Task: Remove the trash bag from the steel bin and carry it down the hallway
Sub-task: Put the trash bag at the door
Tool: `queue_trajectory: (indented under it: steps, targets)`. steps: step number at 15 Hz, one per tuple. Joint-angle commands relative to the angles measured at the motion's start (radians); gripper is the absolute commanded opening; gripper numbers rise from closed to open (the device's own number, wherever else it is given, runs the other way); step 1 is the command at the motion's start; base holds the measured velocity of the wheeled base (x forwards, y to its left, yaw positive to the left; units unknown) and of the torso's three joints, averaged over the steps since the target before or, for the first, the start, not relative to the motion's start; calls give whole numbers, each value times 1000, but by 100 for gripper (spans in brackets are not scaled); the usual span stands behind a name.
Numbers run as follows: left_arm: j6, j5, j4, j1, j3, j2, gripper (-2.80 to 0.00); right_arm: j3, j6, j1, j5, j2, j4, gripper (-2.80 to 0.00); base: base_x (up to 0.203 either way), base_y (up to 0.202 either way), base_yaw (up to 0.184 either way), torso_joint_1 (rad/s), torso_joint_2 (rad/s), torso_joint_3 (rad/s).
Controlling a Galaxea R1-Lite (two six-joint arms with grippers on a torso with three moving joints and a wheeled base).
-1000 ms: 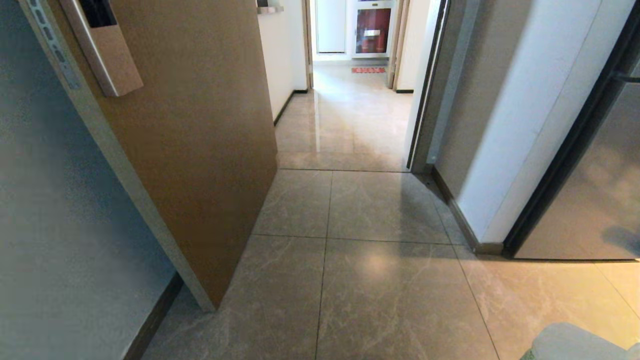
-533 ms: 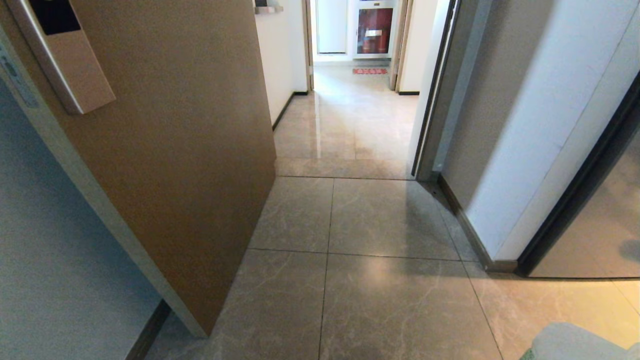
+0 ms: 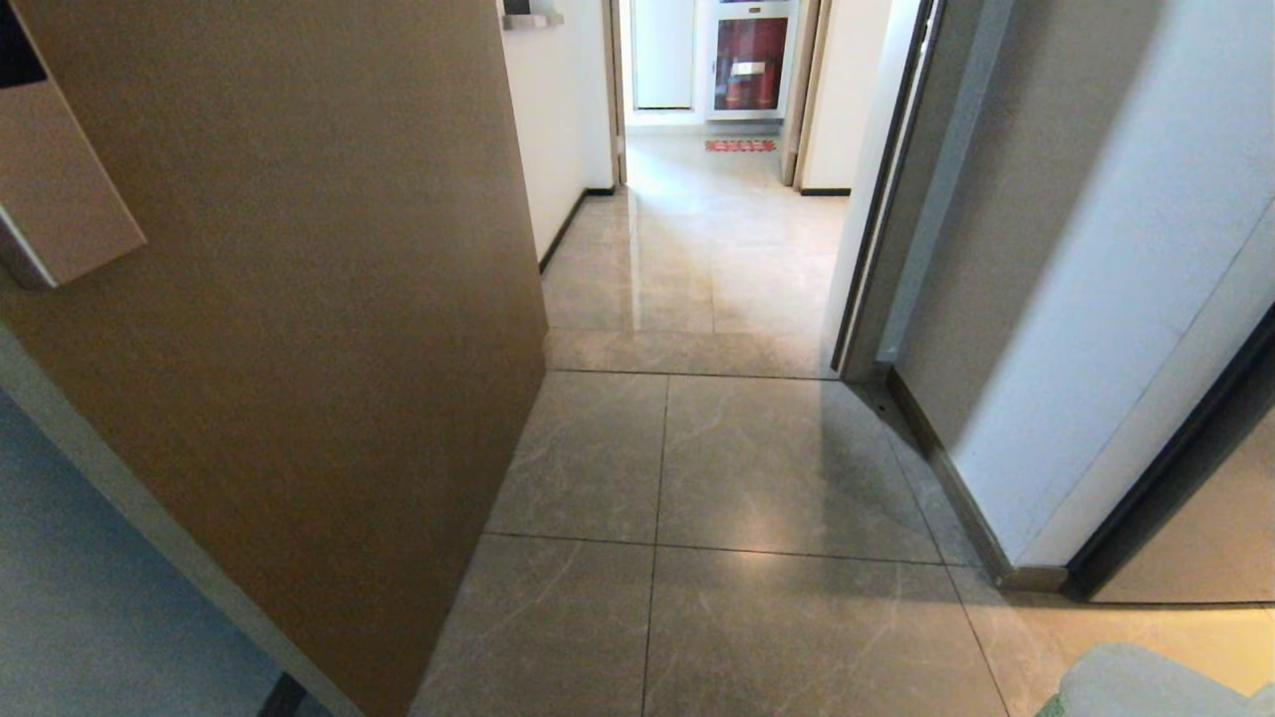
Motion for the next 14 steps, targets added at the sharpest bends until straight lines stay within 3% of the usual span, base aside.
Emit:
queue_trajectory:
  steps: [1,14]
  targets:
    - [0,1,0,0,0,0,-280,2,0,0,0,0,0,-280,190,0,5,-2,2,2]
    - [0,1,0,0,0,0,-280,2,0,0,0,0,0,-280,193,0,0,2,3,3]
